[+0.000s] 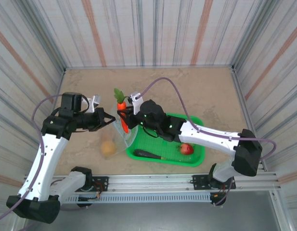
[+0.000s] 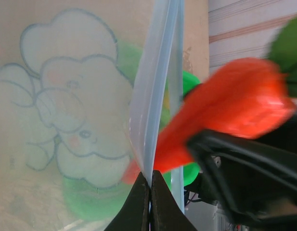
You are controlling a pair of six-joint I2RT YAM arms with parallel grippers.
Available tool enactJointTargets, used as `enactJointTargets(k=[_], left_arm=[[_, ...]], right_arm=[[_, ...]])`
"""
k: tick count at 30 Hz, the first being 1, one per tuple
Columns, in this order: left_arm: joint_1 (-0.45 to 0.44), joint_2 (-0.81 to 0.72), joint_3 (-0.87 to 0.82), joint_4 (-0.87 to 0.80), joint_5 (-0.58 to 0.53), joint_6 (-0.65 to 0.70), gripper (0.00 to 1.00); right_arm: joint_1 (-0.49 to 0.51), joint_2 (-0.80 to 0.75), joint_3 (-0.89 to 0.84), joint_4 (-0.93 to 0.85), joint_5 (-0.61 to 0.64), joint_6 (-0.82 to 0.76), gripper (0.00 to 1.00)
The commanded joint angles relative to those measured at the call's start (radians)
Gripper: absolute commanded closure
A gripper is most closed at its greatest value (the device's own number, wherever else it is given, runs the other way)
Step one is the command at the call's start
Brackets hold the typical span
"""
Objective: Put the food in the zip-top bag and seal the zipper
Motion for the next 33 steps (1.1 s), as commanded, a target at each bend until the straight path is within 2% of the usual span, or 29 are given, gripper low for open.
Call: enactJointTargets(k=[1,7,11,17,27,29,31,33], left_arm=[[-0.005,0.003,0.038,0.043,0.027,-0.029,1.0],[-0.005,0.002,0.046,0.056,-0.003,-0.029,1.0],[-0.005,-0.003,0.037,0.056,-0.002,-0.029,1.0],[-0.005,-0.01,0.019,0.053,-0.006,-0.023,1.0],[-0.005,-0.027,0.012,0.027,-0.043,0.007,1.0],[-0.004,-0.029,0.014,0.013,-0.058,0.025,1.0],[-0.004,-0.033,0.013,-0.001,-0.067,0.038,1.0],[-0.004,-0.038,0.008,-0.01,-0.079,0.045,1.0]], right_arm=[[0.043,0.03,-0.007,0.044,0.045,0.063,0.71],[0.075,0.079,-0.033,0.024,0.065,0.12,0.68],[0.078,0.072,-0.03,0.01,0.076,0.103,0.47],[0.069,0.05,-0.004,-0.049,0.093,0.051,0.34],[0.061,-0.027,0.069,-0.16,0.096,-0.084,0.33],[0.06,-0.046,0.118,-0.239,0.088,-0.138,0.33],[0.059,-0.077,0.143,-0.291,0.027,-0.227,0.32],[0.064,-0.12,0.141,-0.308,0.046,-0.281,0.33]])
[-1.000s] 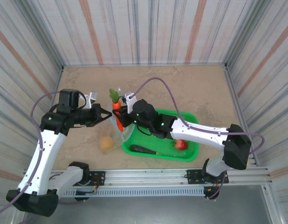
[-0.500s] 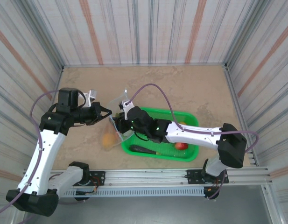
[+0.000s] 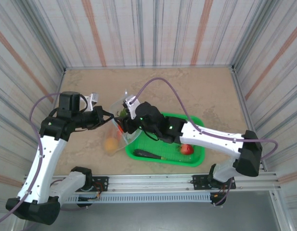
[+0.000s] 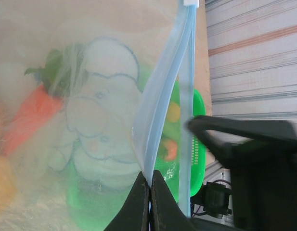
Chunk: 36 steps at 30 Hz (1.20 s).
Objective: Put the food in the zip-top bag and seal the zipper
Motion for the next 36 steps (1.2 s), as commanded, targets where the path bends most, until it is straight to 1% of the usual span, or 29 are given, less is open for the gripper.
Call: enactJointTargets(k=[1,3,5,10,12,14,18,20,25,28,31,36], left_arm=[[-0.003,-0.025,-0.012,-0.031,-0.03,0.045,1.0],[-0.003,-0.033,-0.019,-0.033,-0.037,0.049,1.0],[-0.002,-0.04,-0.025,-0.036,-0.039,0.054,1.0],[0.013,-0.056,-0.053,-0.035,-0.026,0.054,1.0],[0.015,-0.063,-0.063,-0.032,-0.026,0.055,1.0],[0.017,-0.062,-0.068,-0.031,-0.024,0.059,1.0],[0.024,-0.061,-0.071,-0.029,-0.02,0.059,1.0],[0.027,-0.061,-0.069,-0.029,-0.02,0.06,1.0],[0.032,-0.063,-0.065,-0.037,-0.019,0.061,1.0],[0.037,-0.063,-0.071,-0.022,0.018,0.037,1.0],[0.038,-0.063,-0.085,-0.005,0.037,0.022,1.0],[0.039,-0.068,-0.094,-0.007,0.041,0.019,1.0]], right_arm=[[-0.001,-0.101,0.029,-0.094,-0.01,-0.16,0.34],[-0.021,-0.148,0.019,-0.148,-0.018,-0.196,0.36],[-0.063,-0.191,-0.008,-0.215,-0.039,-0.192,0.38],[-0.173,-0.284,-0.162,-0.308,-0.054,-0.106,0.4],[-0.2,-0.294,-0.231,-0.324,-0.072,-0.08,0.4],[-0.209,-0.28,-0.269,-0.365,-0.04,-0.067,0.4],[-0.23,-0.18,-0.27,-0.471,0.023,-0.104,0.41],[-0.24,-0.124,-0.261,-0.493,0.039,-0.129,0.4],[-0.281,0.029,-0.227,-0.5,0.022,-0.174,0.38],[-0.291,0.115,-0.183,-0.493,0.015,-0.2,0.35],[-0.295,0.202,-0.13,-0.491,0.034,-0.219,0.31],[-0.295,0.319,-0.079,-0.49,0.053,-0.25,0.28]])
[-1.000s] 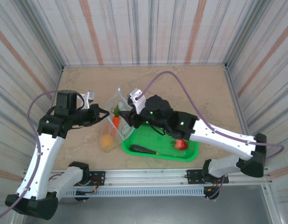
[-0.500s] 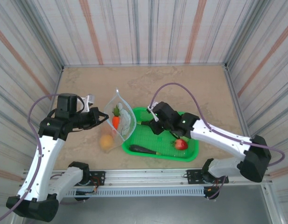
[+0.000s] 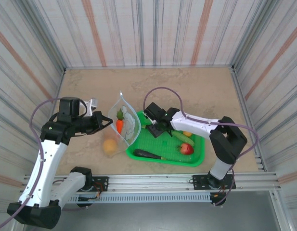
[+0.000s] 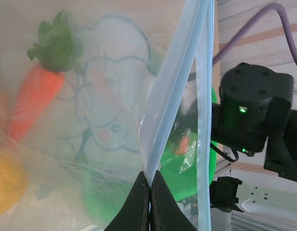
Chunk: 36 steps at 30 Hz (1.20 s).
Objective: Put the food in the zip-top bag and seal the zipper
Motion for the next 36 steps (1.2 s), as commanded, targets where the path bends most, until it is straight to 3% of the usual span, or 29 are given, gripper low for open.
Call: enactJointTargets(k=[1,9,16,21,28,36], left_arm=[[0.01,-0.02,-0.011,0.007,0.028,-0.006,1.0],[0.011,-0.02,-0.033,0.018,0.036,-0.012,1.0],[0.012,-0.023,-0.035,0.017,0.039,-0.01,1.0],[0.012,-0.024,-0.036,0.019,0.04,-0.01,1.0],[0.011,-0.023,-0.036,0.026,0.049,-0.021,1.0],[0.008,-0.012,-0.031,0.047,0.07,-0.047,1.0]], right_arm=[[-0.005,0.064,0.029,-0.016,0.027,-0.047,0.27],[-0.006,0.142,0.044,-0.024,0.009,-0.087,0.28],[0.011,0.13,0.039,-0.056,-0.027,-0.069,0.5],[0.019,0.023,-0.014,-0.056,-0.098,-0.019,0.67],[0.023,-0.254,-0.114,-0.043,-0.137,0.063,0.68],[-0.003,-0.582,-0.127,0.114,-0.168,0.144,0.68]])
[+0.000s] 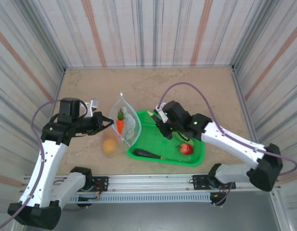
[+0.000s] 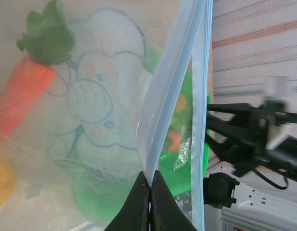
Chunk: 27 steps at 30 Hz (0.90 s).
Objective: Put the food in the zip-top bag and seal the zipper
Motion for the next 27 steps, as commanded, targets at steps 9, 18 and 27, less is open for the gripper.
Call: enactJointTargets(k=[9,18,27], left_arm=[[-0.009,-0.004,-0.014,0.044,0.041,-0.052,1.0],[-0.025,0.007,0.013,0.052,0.028,-0.069,1.0],[-0.025,0.034,0.056,0.069,0.047,-0.093,1.0]], right_arm=[[-0.01,-0.11,0.042,0.399,-0.132,0.274,0.69],[0.08,0.032,0.116,0.663,-0.126,0.302,0.7],[0.161,0.155,0.047,0.869,-0.086,0.323,0.69]])
